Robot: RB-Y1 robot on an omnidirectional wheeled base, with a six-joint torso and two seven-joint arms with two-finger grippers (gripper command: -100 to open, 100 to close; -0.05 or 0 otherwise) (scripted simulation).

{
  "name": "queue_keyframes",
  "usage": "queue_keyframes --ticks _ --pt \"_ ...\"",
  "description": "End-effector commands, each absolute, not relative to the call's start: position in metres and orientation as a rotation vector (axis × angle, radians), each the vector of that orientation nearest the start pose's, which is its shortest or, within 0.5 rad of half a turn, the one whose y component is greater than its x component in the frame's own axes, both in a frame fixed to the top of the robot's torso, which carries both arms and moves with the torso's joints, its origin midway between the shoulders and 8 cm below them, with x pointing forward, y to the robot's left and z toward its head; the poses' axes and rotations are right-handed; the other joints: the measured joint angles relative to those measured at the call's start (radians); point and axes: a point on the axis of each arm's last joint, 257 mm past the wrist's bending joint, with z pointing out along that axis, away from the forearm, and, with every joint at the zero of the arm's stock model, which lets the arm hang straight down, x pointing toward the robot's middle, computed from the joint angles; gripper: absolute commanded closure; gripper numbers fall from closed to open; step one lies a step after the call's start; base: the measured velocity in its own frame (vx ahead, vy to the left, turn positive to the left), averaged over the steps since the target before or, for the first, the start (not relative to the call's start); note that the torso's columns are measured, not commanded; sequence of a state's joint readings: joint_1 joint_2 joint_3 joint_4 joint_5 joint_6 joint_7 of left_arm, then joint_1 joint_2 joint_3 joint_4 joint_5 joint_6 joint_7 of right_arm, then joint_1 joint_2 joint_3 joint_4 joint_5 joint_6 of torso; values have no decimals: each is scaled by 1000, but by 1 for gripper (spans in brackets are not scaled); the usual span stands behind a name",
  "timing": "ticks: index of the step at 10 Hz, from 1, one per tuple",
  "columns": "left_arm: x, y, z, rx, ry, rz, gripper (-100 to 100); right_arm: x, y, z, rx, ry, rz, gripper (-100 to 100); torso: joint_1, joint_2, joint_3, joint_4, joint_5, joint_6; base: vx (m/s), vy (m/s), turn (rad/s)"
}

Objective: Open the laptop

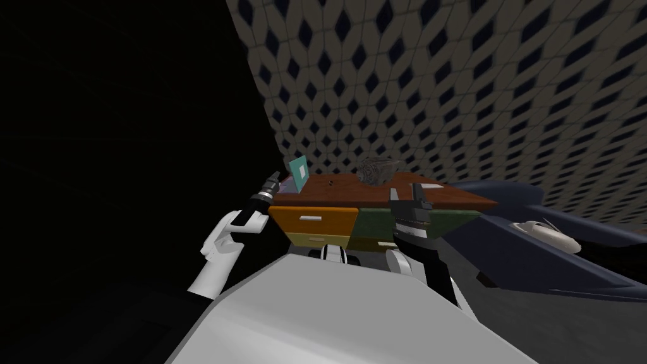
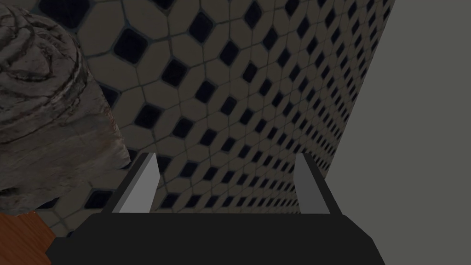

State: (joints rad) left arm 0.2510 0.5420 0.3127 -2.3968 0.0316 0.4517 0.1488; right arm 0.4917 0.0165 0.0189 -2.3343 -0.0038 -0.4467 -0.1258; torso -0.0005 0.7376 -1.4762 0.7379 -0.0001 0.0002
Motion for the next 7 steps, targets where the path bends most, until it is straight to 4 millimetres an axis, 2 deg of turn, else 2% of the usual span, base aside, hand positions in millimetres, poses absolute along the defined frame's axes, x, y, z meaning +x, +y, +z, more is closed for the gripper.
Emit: queue_keyframes --ticks 1,6,7 --pt "438 402 37 -848 1133 -787 -100 343 -274 41 714 554 1446 0 1 1 0 0 0 0 8 -61 -60" --pt "441 426 37 -898 1150 -703 -100 343 -274 41 714 554 1446 0 -1 0 0 0 0 0 6 -67 -44" --pt "441 436 41 -911 1152 -670 -100 343 -274 41 714 554 1446 0 1 0 0 0 0 0 1 -62 -70"
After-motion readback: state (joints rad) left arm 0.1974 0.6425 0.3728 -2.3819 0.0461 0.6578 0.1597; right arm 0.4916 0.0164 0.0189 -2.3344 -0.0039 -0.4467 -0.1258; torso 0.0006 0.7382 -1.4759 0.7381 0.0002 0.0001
